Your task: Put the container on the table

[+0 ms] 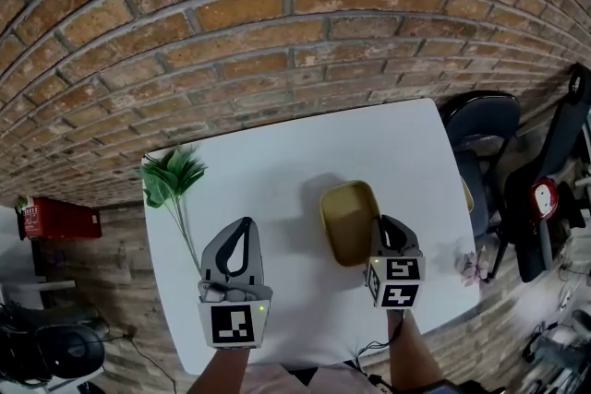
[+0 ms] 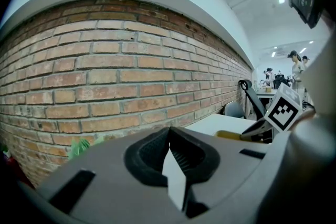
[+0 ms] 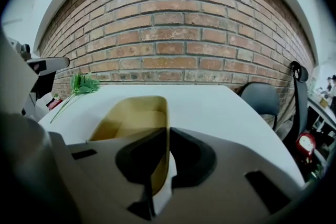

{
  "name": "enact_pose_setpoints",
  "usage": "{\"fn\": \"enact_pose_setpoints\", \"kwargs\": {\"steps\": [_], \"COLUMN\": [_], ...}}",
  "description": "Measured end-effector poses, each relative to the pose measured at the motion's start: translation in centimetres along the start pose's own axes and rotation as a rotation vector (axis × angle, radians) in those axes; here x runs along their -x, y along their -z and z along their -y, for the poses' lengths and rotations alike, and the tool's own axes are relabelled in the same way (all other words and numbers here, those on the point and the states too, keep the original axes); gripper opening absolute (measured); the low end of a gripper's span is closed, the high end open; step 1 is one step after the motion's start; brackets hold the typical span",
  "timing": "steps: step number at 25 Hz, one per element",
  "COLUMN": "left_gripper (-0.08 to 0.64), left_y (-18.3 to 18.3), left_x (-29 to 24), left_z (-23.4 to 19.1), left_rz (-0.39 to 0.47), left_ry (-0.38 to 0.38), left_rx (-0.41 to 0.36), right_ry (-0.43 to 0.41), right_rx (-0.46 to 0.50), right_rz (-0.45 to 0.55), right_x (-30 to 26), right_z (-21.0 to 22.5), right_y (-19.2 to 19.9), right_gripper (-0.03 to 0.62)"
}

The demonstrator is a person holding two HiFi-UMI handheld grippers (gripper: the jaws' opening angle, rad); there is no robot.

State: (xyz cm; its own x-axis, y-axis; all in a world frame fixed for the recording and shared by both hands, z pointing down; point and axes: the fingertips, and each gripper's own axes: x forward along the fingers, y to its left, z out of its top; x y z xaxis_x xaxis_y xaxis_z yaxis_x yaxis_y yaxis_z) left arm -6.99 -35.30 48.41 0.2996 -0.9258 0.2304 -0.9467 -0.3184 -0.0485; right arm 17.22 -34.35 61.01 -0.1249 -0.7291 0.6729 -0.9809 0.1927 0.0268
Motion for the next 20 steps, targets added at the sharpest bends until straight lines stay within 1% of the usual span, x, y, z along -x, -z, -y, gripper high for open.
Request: {"fn": "enact_pose_setpoints", "kwargs": {"steps": [4, 8, 16, 20], "left_gripper": [0.011, 0.011, 0.011, 0.011], "left_y": [-0.1, -0.2, -1.9, -3.9], "left_x": [0.0, 0.1, 1.2, 2.5], "left_z": [0.1, 0.2, 0.9, 1.8], "left_rz": [0.002, 0.001, 0.044, 0.086], "left_ry": [0.003, 0.006, 0.004, 0.003], "left_rx": [0.001, -0.002, -0.012, -0.025], "right_ry": [-0.011, -0.01, 0.003, -0.011], "right_rx": [-0.005, -0.003, 0.003, -0.004], "right_rz": [-0.013, -0.004, 0.055, 0.117], "right_x": [-0.1, 0.1, 2.0, 4.4], "right_z": [-0.1, -0.1, 0.3, 0.0], "right_y": [0.4, 0.2, -1.3, -3.0], "right_gripper": [0.047, 0.071, 0.078, 0.073]}}
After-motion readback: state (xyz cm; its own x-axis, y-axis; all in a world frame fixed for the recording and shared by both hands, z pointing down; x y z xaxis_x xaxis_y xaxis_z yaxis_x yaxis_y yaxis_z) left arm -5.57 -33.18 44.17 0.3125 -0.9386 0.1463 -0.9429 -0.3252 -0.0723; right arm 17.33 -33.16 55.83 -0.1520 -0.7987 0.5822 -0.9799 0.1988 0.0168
